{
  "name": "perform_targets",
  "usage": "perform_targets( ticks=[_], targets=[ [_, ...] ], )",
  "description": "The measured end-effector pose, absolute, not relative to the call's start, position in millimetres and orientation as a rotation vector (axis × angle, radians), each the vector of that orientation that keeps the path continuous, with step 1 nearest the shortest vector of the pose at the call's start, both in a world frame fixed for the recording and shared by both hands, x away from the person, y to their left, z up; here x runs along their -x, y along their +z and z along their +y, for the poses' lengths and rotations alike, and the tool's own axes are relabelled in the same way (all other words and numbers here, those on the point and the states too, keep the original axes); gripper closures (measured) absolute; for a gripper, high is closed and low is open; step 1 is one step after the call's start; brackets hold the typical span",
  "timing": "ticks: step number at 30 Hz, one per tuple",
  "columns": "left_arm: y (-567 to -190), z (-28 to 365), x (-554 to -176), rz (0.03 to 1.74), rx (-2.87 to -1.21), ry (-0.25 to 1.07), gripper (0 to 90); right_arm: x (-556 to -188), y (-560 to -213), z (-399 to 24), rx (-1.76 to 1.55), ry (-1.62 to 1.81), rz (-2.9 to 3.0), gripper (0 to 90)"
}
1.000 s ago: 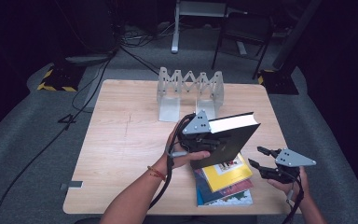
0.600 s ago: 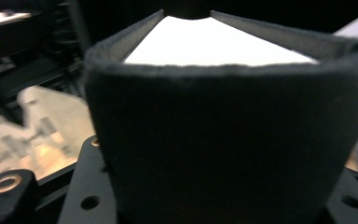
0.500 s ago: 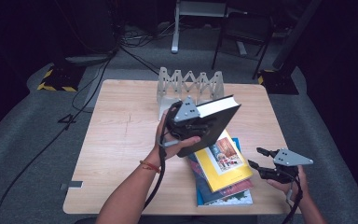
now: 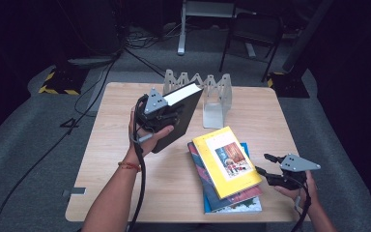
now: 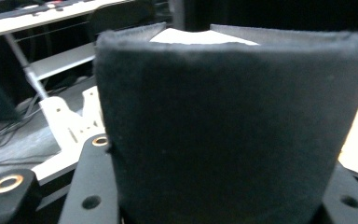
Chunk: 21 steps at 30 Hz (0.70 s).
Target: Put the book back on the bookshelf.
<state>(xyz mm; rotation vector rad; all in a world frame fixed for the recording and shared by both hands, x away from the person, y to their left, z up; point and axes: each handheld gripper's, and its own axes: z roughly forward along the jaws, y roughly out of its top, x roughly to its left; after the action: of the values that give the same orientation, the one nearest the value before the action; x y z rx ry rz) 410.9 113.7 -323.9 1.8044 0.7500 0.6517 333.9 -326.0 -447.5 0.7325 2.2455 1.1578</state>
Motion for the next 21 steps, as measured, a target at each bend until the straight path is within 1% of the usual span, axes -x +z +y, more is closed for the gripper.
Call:
perform_targets(
  ticks=[1,2,4,13,21],
  targets=[
    [-327,115,-414,0.763,-1.793,0.684,51.5,-334,-448,-326,-0.735,1.157,2.248,42.5],
    [-327,115,-414,0.763,-1.793,0.684,51.5,-334,-449,-326,-0.729,1.141,2.255,42.9],
    [-331,117,-423,0.816,-1.771,0.713,51.5,-334,-450,-326,-0.727,1.123,2.261,42.8],
    [-347,115,-451,0.939,-1.743,0.742,51.5,-335,-451,-326,-0.73,1.117,2.257,42.1],
    [-357,107,-474,0.997,-1.733,0.773,51.4,-335,-451,-329,-0.742,1.122,2.253,42.2]
  ],
)
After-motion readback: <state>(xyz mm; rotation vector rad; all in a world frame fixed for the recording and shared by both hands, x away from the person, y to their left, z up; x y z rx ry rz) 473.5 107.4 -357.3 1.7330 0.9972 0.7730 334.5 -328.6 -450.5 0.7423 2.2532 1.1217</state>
